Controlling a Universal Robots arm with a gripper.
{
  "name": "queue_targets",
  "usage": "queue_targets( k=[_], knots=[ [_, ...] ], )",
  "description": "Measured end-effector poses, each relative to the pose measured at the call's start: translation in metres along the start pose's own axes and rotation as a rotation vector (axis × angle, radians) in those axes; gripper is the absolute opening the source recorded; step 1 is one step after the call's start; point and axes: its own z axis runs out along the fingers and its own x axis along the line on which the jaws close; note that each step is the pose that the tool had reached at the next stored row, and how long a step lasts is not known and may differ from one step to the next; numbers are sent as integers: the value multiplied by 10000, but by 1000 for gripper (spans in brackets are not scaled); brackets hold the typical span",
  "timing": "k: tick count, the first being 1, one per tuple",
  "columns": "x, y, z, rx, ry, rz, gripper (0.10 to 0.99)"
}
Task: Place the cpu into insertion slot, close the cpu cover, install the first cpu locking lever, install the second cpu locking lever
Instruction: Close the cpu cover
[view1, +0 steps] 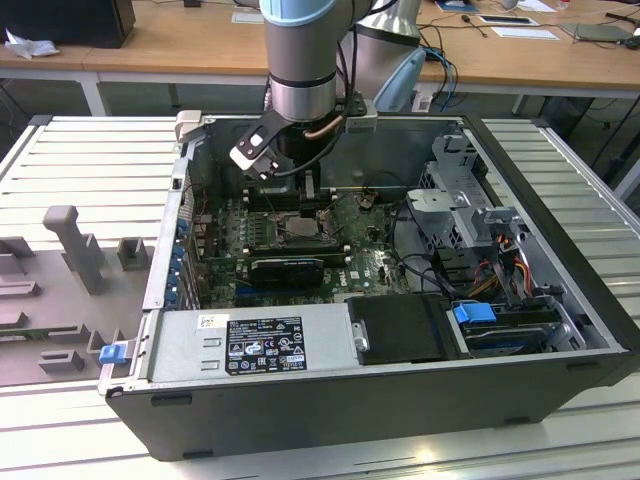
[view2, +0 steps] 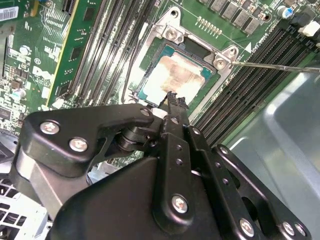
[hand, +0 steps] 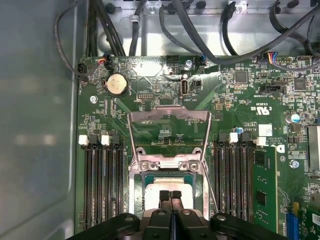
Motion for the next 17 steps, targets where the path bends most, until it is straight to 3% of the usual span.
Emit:
queue_targets(
  k=[9,14,17],
  knots=[
    [1,31,-26,1,3,13,106],
    [4,40,-140,1,3,14,106],
    [4,58,-148,0,5,11,106]
  ],
)
